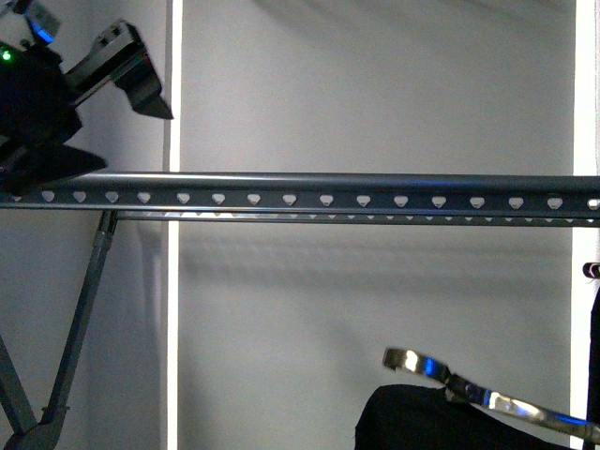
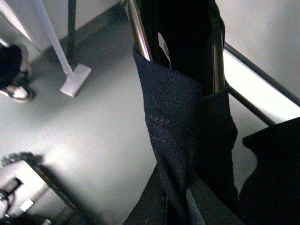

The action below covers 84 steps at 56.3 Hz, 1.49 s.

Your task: Hang clothes on hanger

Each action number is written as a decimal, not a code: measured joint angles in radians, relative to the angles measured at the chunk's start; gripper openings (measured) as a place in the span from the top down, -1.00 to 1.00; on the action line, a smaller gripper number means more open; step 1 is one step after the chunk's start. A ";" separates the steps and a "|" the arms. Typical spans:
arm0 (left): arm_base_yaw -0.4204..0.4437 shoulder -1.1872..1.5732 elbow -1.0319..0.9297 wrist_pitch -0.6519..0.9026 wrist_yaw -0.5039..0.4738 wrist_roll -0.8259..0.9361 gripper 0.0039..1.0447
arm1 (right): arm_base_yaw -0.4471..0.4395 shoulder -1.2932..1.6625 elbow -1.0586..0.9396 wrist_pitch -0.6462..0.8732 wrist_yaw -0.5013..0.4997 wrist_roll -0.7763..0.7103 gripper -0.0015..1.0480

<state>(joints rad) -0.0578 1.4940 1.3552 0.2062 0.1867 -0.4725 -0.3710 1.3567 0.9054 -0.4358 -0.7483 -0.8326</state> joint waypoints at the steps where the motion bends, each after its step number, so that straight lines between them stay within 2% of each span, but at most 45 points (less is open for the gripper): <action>1: 0.011 0.004 0.010 -0.021 -0.024 -0.011 -0.88 | -0.002 -0.008 -0.003 0.000 -0.011 0.024 0.92; 6: 0.054 0.032 0.031 -0.127 -0.165 -0.043 -0.88 | -0.018 -0.044 -0.005 0.022 -0.067 0.221 0.92; 12: 0.054 0.049 0.027 -0.154 -0.185 -0.042 -0.88 | -0.029 -0.051 0.007 0.070 -0.108 0.451 0.92; 22: 0.011 0.000 -0.020 -0.035 -0.204 0.031 -0.88 | -0.034 -0.037 0.067 0.209 -0.128 0.861 0.92; 24: 0.005 -0.020 -0.030 -0.043 -0.224 0.076 -0.79 | -0.031 -0.031 0.076 0.232 -0.124 0.901 0.92; 27: -0.008 -0.102 -0.128 -0.018 -0.254 0.237 -0.55 | -0.022 -0.013 0.096 0.285 -0.117 1.015 0.92; 33: -0.023 -0.230 -0.310 0.052 -0.271 0.368 -0.24 | -0.009 0.018 0.129 0.341 -0.102 1.138 0.92; 53: -0.003 -0.448 -0.778 0.256 -0.246 0.457 0.76 | 0.033 0.115 0.279 0.415 -0.034 1.414 0.92; 57: 0.024 -0.484 -0.843 0.283 -0.200 0.460 0.95 | 0.037 0.144 0.313 0.420 -0.015 1.453 0.92; 71: 0.056 -0.613 -1.033 0.347 -0.190 0.467 0.94 | 0.049 0.264 0.438 0.401 0.084 1.566 0.92; 84: 0.056 -0.700 -1.133 0.357 -0.188 0.467 0.94 | 0.066 0.314 0.483 0.388 0.114 1.612 0.92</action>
<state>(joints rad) -0.0017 0.7944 0.2226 0.5632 -0.0010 -0.0051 -0.3050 1.6711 1.3888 -0.0483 -0.6346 0.7799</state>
